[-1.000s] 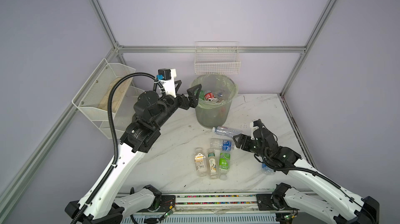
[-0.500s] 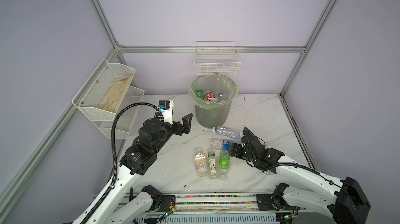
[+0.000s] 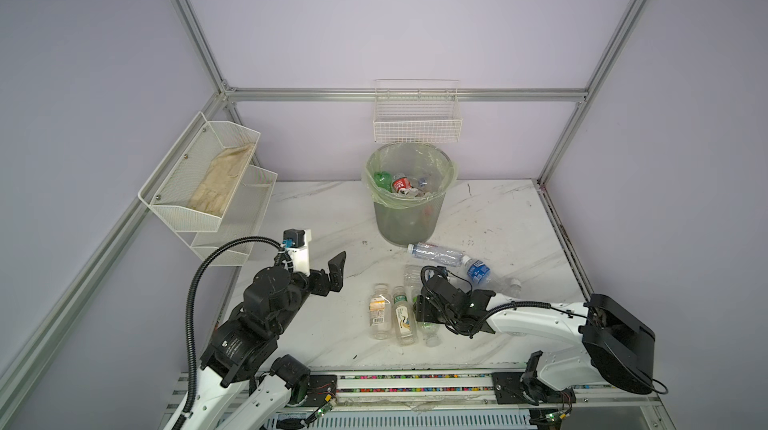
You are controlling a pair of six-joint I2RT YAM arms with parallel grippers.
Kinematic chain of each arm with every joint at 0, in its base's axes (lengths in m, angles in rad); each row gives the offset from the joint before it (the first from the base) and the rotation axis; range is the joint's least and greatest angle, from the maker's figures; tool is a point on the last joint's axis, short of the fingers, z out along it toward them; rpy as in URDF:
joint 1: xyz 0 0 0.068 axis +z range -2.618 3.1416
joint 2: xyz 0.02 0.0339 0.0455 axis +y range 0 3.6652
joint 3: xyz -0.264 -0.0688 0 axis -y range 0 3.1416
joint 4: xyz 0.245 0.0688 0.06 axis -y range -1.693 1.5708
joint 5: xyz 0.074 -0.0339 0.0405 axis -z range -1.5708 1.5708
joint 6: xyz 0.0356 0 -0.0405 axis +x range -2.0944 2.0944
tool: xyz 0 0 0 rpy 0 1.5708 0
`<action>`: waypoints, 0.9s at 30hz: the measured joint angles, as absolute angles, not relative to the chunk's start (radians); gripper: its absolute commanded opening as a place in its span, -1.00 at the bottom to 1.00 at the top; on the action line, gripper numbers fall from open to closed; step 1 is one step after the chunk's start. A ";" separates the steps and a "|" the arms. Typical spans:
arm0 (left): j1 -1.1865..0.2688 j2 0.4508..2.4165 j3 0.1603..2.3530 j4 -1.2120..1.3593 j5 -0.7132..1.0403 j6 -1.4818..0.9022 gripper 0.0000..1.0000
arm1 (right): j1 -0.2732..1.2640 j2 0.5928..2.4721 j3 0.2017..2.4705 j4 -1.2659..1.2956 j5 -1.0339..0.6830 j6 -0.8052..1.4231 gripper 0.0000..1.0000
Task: Throw the plastic bottles in the bin
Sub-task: 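Draw the left gripper back while the right gripper lowers over the lime-label bottle, then close the right gripper on the green lime-label bottle's bottom end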
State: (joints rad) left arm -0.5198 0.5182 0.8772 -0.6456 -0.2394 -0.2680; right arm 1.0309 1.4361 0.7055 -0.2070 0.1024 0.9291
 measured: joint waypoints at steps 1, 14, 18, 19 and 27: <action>-0.520 0.500 0.876 -0.661 -0.247 -0.267 0.99 | 1.035 1.443 0.707 -0.208 0.109 0.935 0.44; -0.520 0.247 0.811 -0.822 -0.371 -0.293 0.99 | 1.066 1.519 0.794 -0.268 0.182 0.976 0.30; -0.520 0.234 0.811 -0.833 -0.391 -0.298 0.99 | 1.070 1.537 0.817 -0.282 0.192 0.982 0.22; -0.520 0.234 0.811 -0.834 -0.394 -0.299 0.99 | 1.071 1.542 0.824 -0.286 0.196 0.983 0.20; -0.520 0.229 0.807 -0.844 -0.406 -0.304 0.99 | 1.088 1.549 0.838 -0.310 0.220 0.998 0.08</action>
State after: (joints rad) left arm -0.5198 0.2287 0.8066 -0.8436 -0.4065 -0.3038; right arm 1.0878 1.5494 0.8375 -0.3103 0.2195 0.9981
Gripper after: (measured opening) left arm 0.995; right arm 0.564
